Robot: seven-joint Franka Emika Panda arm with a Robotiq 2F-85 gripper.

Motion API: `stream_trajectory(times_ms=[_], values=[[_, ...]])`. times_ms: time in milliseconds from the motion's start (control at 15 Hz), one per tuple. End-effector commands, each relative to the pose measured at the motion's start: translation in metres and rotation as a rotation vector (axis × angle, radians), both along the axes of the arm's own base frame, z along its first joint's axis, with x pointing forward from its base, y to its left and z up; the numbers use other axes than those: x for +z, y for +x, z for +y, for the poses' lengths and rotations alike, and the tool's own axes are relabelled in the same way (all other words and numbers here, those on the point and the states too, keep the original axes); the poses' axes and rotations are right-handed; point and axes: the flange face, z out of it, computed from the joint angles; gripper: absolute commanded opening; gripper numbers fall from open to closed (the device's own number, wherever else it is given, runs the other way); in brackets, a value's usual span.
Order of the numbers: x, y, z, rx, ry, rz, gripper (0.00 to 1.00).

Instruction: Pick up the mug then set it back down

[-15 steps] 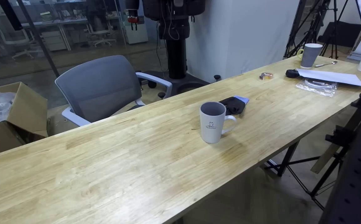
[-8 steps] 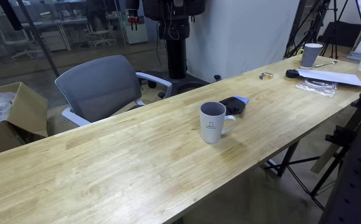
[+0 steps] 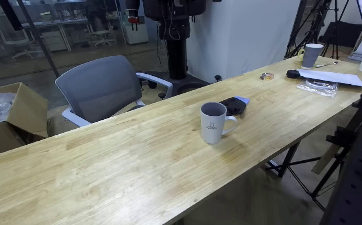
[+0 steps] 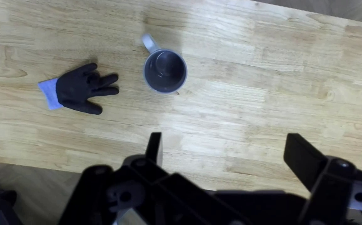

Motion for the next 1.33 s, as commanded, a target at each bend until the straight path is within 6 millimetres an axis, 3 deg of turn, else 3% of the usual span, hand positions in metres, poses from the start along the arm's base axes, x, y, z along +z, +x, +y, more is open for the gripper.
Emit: stream_trajectory(times_ms=[0, 667, 1067, 1267], values=[[-0.028, -0.002, -0.007, -0.009, -0.007, -0.009, 1.0], [-0.108, -0.018, -0.026, -0.034, -0.023, 0.031, 1.0], [-0.131, -0.009, -0.037, -0.03, -0.017, 0.013, 1.0], [-0.132, -0.016, -0.035, -0.032, -0.023, 0.025, 1.0]])
